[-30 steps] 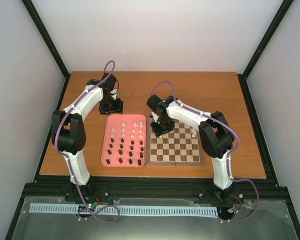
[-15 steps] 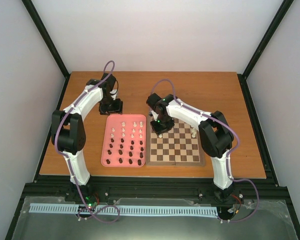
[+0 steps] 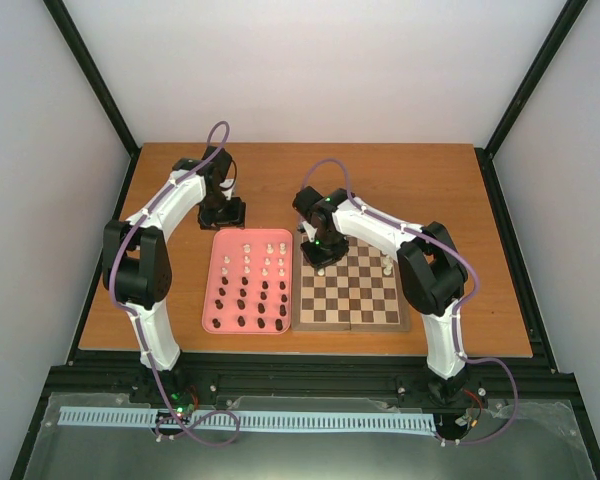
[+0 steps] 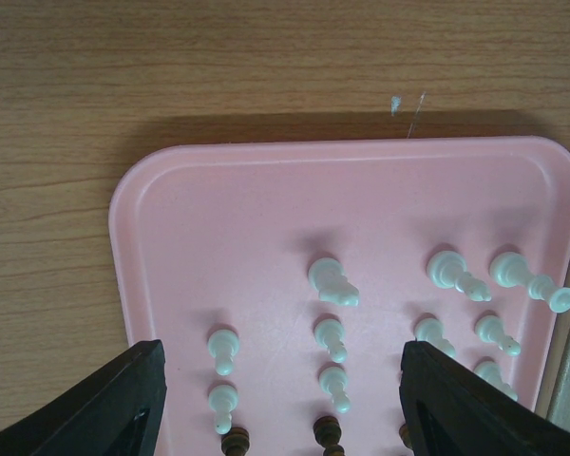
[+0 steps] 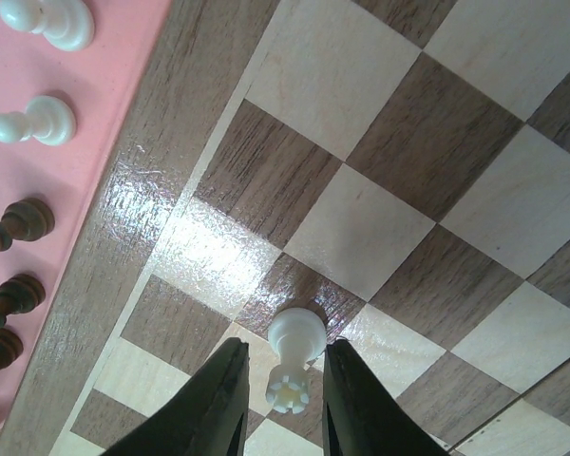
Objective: Set up the chess pieces on the board
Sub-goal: Pick up the chess piece from the chessboard.
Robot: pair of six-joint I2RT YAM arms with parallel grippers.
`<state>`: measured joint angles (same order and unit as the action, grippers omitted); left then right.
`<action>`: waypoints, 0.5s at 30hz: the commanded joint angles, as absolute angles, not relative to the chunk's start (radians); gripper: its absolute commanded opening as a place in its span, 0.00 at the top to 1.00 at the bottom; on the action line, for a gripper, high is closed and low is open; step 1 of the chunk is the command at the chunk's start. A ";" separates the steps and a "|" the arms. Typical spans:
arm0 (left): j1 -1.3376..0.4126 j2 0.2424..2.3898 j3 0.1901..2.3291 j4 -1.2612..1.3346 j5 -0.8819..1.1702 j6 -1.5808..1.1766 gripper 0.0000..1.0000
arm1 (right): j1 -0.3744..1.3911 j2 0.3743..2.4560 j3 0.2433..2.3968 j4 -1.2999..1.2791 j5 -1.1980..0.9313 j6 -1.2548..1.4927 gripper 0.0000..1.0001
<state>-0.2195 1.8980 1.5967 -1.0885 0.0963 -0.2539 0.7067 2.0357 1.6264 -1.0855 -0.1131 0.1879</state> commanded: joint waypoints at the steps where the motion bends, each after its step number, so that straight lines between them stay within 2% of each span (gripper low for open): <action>1: -0.207 1.902 1.614 -1.080 0.098 -0.255 0.24 | 0.703 2.043 1.627 -1.097 -0.121 0.186 0.77; 4: -0.207 1.902 1.612 -1.078 0.100 -0.256 0.24 | 0.703 2.041 1.618 -1.094 -0.121 0.187 0.77; 9: -0.207 1.902 1.611 -1.077 0.103 -0.256 0.24 | 0.703 2.042 1.608 -1.091 -0.122 0.190 0.71; 15: -0.207 1.902 1.609 -1.077 0.107 -0.256 0.24 | 0.703 2.042 1.610 -1.092 -0.124 0.192 0.77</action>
<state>-0.2192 1.8980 1.5967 -1.0885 0.0978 -0.2543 0.7067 2.0357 1.6142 -1.0847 -0.1204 0.1879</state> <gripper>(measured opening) 0.762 0.250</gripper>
